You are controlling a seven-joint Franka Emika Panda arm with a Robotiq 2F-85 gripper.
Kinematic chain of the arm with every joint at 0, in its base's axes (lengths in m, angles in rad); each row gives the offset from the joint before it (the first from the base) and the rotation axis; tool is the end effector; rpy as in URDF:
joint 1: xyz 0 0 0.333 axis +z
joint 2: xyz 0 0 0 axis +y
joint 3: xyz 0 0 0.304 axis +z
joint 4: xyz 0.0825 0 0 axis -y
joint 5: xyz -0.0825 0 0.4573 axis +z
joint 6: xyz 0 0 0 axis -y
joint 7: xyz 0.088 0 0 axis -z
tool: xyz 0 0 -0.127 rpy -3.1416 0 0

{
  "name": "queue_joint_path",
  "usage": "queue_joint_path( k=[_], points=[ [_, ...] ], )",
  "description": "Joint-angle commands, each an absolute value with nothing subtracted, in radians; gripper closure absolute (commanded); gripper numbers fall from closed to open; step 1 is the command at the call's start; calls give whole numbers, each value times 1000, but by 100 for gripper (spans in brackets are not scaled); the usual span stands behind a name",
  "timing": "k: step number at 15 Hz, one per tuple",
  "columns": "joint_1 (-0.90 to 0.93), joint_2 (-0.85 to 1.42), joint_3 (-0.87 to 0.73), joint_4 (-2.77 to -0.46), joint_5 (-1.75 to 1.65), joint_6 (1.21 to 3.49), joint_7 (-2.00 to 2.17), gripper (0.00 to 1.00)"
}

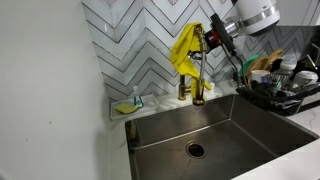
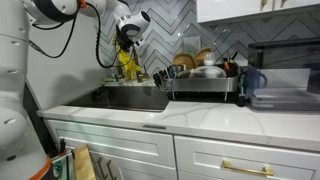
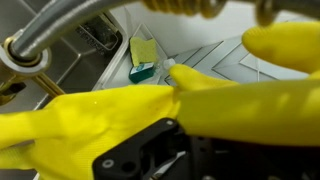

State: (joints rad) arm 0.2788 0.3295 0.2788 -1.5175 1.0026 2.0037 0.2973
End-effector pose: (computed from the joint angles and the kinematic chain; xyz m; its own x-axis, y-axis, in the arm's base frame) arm 0.6180 0.4348 0.4860 0.9536 0.0258 -0.2999 -0.2387 -0.5420 -0.8058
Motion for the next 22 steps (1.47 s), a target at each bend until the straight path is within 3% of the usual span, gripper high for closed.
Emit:
queue_joint_path(
  k=[1,12,22],
  points=[
    [295,368,280,-1490,1011,1969,288,99],
    [310,382,273,-1484,1002,1972,294,99],
    [339,525,302,-1334,1005,1912,212,99]
  ],
)
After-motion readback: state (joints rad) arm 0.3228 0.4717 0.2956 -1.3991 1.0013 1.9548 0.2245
